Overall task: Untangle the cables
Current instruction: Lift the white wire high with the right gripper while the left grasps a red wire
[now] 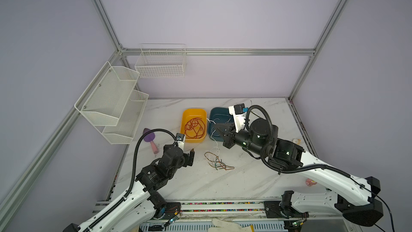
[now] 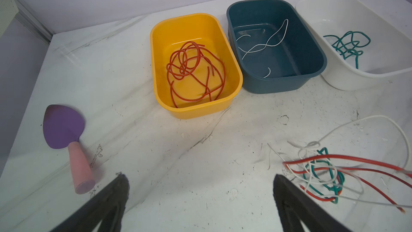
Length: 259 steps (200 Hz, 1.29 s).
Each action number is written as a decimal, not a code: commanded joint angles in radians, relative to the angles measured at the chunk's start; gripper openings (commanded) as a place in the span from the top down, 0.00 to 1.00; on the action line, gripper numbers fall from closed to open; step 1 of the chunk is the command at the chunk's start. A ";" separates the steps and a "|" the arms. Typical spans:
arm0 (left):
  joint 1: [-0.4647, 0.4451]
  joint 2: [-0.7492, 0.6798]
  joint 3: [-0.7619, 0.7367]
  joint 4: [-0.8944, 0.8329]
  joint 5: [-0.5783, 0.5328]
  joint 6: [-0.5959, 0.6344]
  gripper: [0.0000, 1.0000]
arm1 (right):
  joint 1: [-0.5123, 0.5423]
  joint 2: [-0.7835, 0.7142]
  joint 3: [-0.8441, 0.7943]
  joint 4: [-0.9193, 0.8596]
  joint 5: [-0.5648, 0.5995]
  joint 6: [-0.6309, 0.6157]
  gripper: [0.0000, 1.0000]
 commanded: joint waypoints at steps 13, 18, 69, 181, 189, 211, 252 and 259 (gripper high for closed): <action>0.004 -0.033 0.007 0.016 0.037 -0.002 0.00 | 0.006 0.045 0.123 -0.058 -0.001 -0.050 1.00; 0.003 -0.037 0.007 0.016 0.043 -0.001 0.00 | 0.006 0.049 0.140 -0.063 -0.003 -0.052 1.00; 0.004 -0.054 0.017 0.016 0.195 -0.003 0.00 | 0.006 0.093 0.264 -0.062 -0.027 -0.070 1.00; -0.001 0.017 0.065 -0.001 0.536 -0.013 0.00 | 0.006 0.139 0.470 -0.066 -0.031 -0.093 1.00; -0.001 0.033 0.073 -0.004 0.549 -0.017 0.00 | 0.006 0.147 0.496 -0.071 -0.035 -0.095 1.00; -0.001 0.073 0.097 -0.005 0.575 -0.049 0.00 | 0.007 0.171 0.562 -0.086 -0.056 -0.092 1.00; -0.020 0.111 0.113 0.033 0.646 -0.155 0.00 | 0.004 0.180 0.626 -0.100 -0.056 -0.091 1.00; -0.025 0.107 0.104 0.050 0.655 -0.170 0.00 | 0.006 0.207 0.641 -0.103 -0.057 -0.089 1.00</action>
